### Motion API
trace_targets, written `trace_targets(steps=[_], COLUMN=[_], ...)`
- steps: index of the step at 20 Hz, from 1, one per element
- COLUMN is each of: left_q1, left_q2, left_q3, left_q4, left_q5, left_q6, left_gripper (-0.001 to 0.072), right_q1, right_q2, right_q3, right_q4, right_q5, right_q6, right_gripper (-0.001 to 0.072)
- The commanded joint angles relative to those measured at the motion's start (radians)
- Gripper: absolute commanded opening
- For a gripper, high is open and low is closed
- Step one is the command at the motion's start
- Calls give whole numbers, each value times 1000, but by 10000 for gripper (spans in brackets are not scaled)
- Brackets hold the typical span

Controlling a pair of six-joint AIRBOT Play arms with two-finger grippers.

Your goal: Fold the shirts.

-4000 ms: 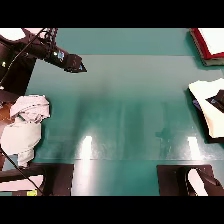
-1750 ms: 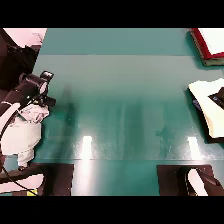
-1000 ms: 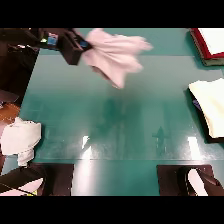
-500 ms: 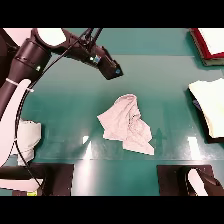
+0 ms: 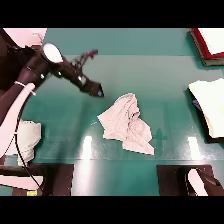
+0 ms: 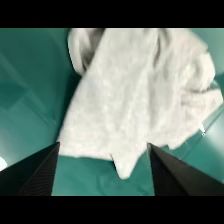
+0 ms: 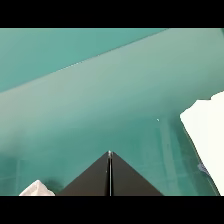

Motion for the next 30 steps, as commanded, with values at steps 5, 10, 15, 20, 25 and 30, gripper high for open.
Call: trace_targets(steps=[5, 10, 15, 20, 25, 30], left_q1=[-18, -63, -101, -53, 100, 133], left_q2=[-5, -8, -8, 50, 247, 321], left_q3=[-326, -365, -365, -247, -67, -33], left_q4=[-24, -21, -18, 17, 37, 36], left_q5=[209, 250, 316, 158, 122, 108], left_q6=[46, 94, 36, 35, 35, 35], left_gripper=[640, 640, 349, 28, 29, 29], right_q1=[0, 0, 0, 1, 180, 596], right_q2=[0, 0, 0, 0, 0, -133], right_q3=[0, 0, 0, -36, -377, -714], right_q4=[0, 0, 0, 9, 10, 207], right_q5=[34, 41, 69, 128, 208, -97], right_q6=[0, 0, 1, 0, 0, 2], right_gripper=[10, 11, 11, 11, 261, 548])
